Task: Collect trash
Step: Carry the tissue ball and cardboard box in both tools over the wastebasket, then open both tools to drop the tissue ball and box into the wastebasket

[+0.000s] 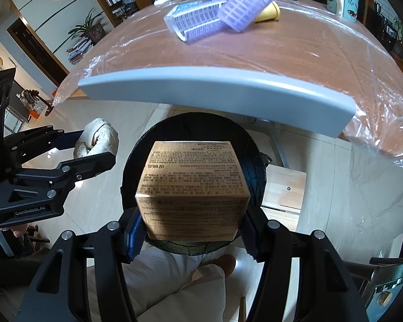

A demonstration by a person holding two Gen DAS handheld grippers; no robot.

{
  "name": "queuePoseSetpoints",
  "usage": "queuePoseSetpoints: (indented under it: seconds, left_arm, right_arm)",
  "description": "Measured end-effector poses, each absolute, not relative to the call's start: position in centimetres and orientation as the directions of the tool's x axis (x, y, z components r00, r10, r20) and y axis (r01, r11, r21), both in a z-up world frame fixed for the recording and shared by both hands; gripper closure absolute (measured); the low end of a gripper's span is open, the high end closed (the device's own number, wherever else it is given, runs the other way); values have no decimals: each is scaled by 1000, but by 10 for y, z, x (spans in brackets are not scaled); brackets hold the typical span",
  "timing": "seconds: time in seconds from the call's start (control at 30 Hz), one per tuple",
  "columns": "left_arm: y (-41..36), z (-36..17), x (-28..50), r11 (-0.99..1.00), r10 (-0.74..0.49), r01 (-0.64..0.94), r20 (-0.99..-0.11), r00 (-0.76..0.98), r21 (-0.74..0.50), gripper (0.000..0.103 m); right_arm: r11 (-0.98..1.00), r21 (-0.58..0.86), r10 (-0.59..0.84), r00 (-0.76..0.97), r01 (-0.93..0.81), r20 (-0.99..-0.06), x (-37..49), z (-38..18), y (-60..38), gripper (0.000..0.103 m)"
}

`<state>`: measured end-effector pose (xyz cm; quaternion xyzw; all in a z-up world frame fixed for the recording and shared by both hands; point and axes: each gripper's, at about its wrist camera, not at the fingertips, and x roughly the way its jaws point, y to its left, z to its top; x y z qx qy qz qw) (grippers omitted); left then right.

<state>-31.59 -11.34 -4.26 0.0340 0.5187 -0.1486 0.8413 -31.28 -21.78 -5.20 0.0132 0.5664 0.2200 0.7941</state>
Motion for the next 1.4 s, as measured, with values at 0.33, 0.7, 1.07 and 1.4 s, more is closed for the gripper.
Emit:
queuePoseSetpoints:
  seconds: [0.33, 0.7, 1.07, 1.4]
  left_arm:
    - [-114, -59, -310, 955, -196, 283, -901, 387, -86, 50]
    - [-114, -76, -299, 957, -175, 281, -918, 356, -73, 50]
    - [-118, -89, -292, 955, -159, 292, -928, 337, -57, 50]
    - [-123, -94, -286, 953, -149, 298, -933, 327, -48, 50]
  right_arm:
    - [908, 262, 346, 230, -327, -910, -305, -67, -216, 45]
    - [910, 250, 327, 203, -330, -923, -294, -81, -209, 45]
    - [915, 238, 309, 186, -326, -933, -285, -91, -208, 45]
    - [918, 230, 297, 176, -323, -939, -282, -95, -202, 45]
